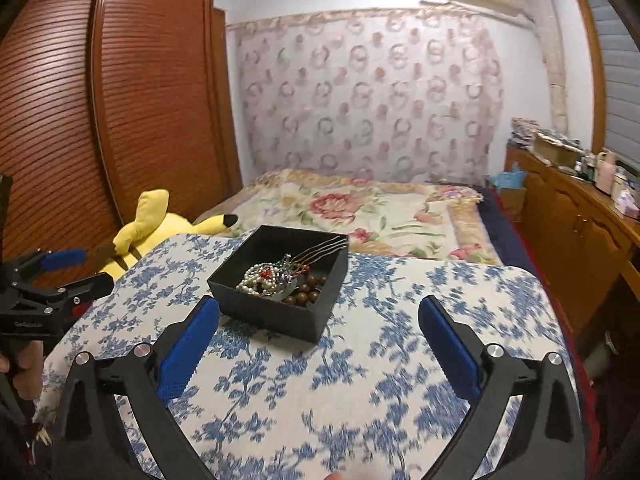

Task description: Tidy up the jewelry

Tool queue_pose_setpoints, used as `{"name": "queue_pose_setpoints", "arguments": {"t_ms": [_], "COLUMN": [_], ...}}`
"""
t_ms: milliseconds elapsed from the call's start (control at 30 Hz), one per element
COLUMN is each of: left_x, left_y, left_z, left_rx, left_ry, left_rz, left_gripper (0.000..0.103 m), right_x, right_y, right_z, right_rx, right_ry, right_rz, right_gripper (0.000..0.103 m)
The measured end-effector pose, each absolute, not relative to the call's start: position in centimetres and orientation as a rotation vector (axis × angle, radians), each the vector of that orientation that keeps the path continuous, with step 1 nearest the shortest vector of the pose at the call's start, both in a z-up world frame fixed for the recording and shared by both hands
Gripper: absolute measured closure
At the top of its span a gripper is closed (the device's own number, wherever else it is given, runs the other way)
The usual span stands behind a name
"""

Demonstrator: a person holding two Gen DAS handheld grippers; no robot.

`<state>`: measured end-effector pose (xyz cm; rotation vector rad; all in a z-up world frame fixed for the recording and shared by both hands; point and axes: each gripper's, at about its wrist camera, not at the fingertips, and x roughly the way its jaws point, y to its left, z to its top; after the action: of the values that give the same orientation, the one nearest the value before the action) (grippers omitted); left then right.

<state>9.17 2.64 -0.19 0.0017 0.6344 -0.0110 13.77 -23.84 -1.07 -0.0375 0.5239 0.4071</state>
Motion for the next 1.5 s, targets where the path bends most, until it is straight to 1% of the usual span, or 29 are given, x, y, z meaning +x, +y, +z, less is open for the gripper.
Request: {"name": "queue_pose_setpoints", "arguments": {"t_ms": [433,1500], "left_x": [6.6,5.8], "left_y": [3.1,2.2], "left_z": [0.3,0.6], "left_rx": [-0.014,0.003], "left_ry": [0.605,0.581], "left_rz": [-0.009,-0.003], "left_gripper": [0.008,0.008], "right_x": [9.3,8.9], "right_y": [-25.3,-25.2], "right_z": [0.1,-0.3], "right_rx": [-0.018,-0.01], "right_ry": [0.473,0.473], "right_rz": [0.351,0.335], "right_gripper": [0.003,0.003]}}
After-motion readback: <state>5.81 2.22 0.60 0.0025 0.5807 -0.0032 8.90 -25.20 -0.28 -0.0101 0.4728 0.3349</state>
